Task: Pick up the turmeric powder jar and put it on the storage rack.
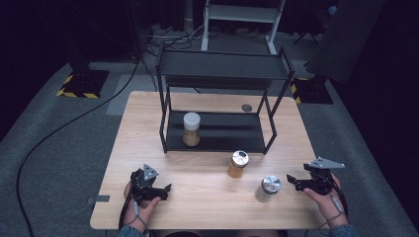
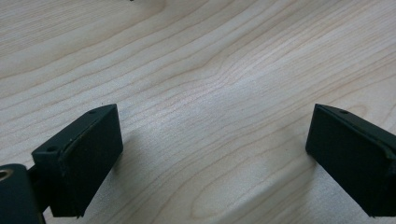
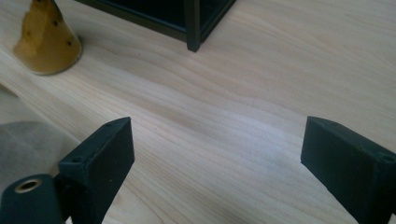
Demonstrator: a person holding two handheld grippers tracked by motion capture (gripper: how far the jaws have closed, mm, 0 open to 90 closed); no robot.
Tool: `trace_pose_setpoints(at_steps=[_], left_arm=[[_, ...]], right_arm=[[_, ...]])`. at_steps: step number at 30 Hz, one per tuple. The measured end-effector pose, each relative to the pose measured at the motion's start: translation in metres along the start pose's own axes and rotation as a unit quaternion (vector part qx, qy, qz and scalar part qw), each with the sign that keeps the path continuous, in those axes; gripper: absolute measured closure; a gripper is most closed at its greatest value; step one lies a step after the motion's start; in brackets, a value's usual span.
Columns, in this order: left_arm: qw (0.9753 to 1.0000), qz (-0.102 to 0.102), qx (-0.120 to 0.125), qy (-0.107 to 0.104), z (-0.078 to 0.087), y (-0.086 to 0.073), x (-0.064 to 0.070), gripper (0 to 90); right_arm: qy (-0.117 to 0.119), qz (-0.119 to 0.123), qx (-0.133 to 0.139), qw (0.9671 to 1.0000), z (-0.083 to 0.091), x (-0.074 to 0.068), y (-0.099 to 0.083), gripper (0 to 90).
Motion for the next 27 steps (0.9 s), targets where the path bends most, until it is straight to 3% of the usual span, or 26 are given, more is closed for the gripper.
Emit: trace_pose_setpoints(at_steps=[13, 27], left_arm=[[1.0000, 0.000, 0.000, 0.000, 0.000, 0.000, 0.000, 3.7], [1.0000, 0.000, 0.000, 0.000, 0.000, 0.000, 0.000, 3.7]], right_arm=[[0.007, 0.005, 0.011, 0.9999, 0.013, -0.024, 0.031, 9.5], [0.027, 0.005, 0.016, 0.9995, 0.011, -0.055, 0.055, 9.4]])
Point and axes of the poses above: each handheld gripper's, and its own axes: z roughly backward along the jaws, y roughly out of its top, x roughly to its right, the point moved 2 cm from there along -z, roughly forward along the jaws, and after that the axes turned 15 degrees about -z, right-handed, at the moved point
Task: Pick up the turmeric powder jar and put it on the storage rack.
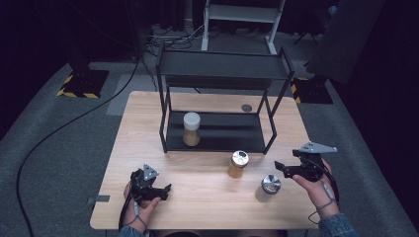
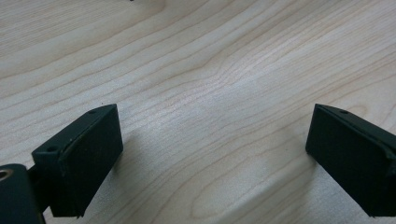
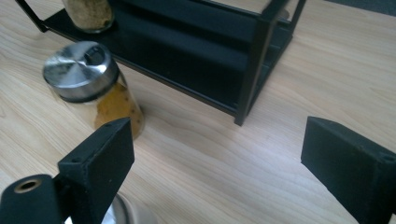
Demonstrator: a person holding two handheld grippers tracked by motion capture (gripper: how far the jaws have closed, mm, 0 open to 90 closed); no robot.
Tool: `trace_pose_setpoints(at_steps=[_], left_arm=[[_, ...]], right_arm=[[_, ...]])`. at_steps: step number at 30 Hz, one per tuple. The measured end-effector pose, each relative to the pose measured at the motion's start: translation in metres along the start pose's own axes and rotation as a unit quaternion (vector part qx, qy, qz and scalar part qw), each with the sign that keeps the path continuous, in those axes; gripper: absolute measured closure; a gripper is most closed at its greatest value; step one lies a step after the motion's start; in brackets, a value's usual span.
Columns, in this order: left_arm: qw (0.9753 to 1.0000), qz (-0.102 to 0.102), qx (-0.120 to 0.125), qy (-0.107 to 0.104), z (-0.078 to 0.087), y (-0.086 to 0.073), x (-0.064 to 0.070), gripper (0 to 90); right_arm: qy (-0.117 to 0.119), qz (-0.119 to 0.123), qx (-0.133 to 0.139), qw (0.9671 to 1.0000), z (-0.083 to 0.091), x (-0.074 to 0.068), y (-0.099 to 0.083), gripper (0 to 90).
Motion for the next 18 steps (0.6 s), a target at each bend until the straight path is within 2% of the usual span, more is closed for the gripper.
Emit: trace_pose_setpoints(at_steps=[18], left_arm=[[1.0000, 0.001, 0.000, 0.000, 0.000, 0.000, 0.000, 3.7]], right_arm=[[0.019, 0.007, 0.001, 0.9998, -0.018, -0.042, 0.020, 9.4]])
Point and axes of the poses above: each handheld gripper's, and its own axes: z roughly backward along the jaws, y roughly out of its top, x roughly to its right, the point moved 2 cm from there along -z, roughly forward along the jaws, and after that the axes turned 15 degrees about -z, right-handed, at the moved point
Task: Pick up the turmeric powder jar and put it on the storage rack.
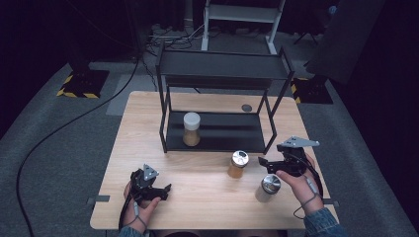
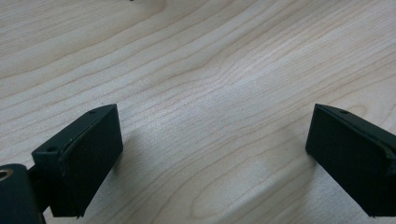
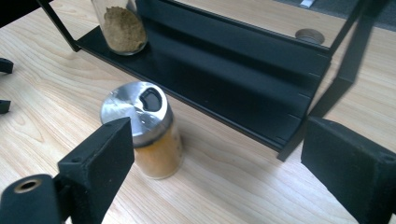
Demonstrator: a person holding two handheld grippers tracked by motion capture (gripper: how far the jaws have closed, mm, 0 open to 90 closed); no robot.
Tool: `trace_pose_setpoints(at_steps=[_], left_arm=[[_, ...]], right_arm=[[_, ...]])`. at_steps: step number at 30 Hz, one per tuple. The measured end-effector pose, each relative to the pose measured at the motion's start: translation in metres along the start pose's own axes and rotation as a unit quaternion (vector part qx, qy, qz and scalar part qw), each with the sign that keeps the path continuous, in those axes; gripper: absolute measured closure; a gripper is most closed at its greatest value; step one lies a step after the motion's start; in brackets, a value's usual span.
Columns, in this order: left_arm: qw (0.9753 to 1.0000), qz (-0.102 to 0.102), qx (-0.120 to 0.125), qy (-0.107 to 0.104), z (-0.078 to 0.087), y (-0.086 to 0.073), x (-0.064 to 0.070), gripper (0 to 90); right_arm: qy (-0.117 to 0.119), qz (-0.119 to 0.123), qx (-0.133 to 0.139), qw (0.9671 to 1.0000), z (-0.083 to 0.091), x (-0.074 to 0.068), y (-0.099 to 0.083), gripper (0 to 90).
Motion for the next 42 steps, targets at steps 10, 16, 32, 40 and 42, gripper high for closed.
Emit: trace_pose_setpoints(at_steps=[10, 16, 32, 40, 42], left_arm=[[1.0000, 0.000, 0.000, 0.000, 0.000, 0.000, 0.000, 3.7], [1.0000, 0.000, 0.000, 0.000, 0.000, 0.000, 0.000, 3.7], [1.0000, 0.000, 0.000, 0.000, 0.000, 0.000, 0.000, 3.7], [1.0000, 0.000, -0.001, 0.000, 0.000, 0.000, 0.000, 3.7], [1.0000, 0.000, -0.001, 0.000, 0.000, 0.000, 0.000, 3.7]], right_arm=[[0.001, -0.010, -0.006, 0.9999, -0.012, -0.022, 0.007, 9.2], [-0.010, -0.011, -0.009, 0.9998, -0.021, -0.038, 0.008, 8.5], [-0.016, -0.008, -0.039, 0.9991, -0.051, -0.060, 0.016, 8.6], [-0.022, -0.011, -0.071, 0.9972, -0.067, -0.063, 0.025, 9.6], [-0.024, -0.009, -0.079, 0.9965, -0.071, -0.065, 0.028, 9.7]])
Point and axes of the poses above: each handheld gripper's, and its own axes: z roughly backward along the jaws, y roughly out of its top, x roughly to its right, the point moved 2 cm from there along -z, roughly forward along the jaws, and after that the axes turned 15 degrees about -z, right-handed, at the moved point
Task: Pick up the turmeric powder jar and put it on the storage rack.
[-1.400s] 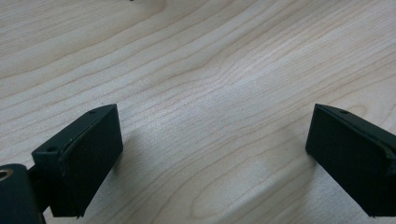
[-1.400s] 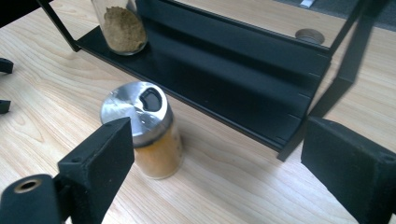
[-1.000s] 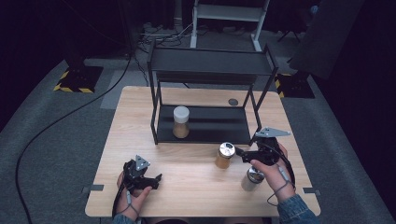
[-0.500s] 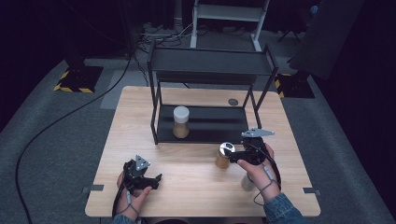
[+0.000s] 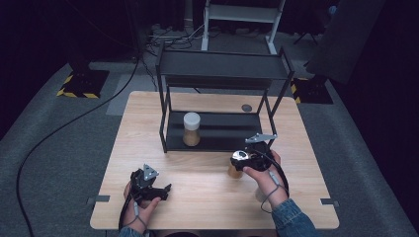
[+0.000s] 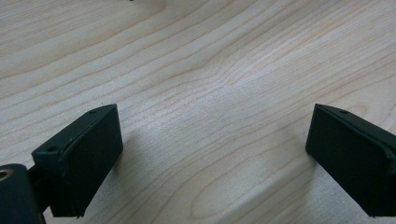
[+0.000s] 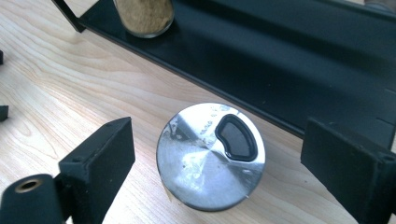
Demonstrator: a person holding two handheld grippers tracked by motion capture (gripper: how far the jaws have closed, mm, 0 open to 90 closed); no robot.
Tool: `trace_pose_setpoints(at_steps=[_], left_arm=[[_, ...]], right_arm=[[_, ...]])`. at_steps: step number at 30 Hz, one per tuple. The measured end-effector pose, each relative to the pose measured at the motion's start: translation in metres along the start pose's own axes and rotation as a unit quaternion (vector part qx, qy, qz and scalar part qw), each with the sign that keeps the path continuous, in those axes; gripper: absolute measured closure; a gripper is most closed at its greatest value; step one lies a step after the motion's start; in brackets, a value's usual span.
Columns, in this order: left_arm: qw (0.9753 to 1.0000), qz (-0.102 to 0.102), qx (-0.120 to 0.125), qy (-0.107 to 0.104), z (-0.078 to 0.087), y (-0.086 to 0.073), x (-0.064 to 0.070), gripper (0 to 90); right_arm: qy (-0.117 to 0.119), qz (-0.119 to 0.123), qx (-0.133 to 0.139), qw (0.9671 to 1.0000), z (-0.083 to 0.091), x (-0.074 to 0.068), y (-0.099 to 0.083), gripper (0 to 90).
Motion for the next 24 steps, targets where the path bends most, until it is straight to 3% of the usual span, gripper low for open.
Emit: trace_pose_setpoints(at_steps=[24], left_arm=[[1.0000, 0.000, 0.000, 0.000, 0.000, 0.000, 0.000, 3.7]], right_arm=[[-0.026, 0.001, -0.087, 0.9959, -0.033, -0.011, 0.029, 15.6]])
Point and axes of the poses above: each handheld gripper's, and its own axes: z roughly backward along the jaws, y roughly out of its top, x roughly to its right, the point moved 2 cm from there along -z, roughly forward along the jaws, and after that the axes turned 15 degrees about -z, right-handed, at the moved point
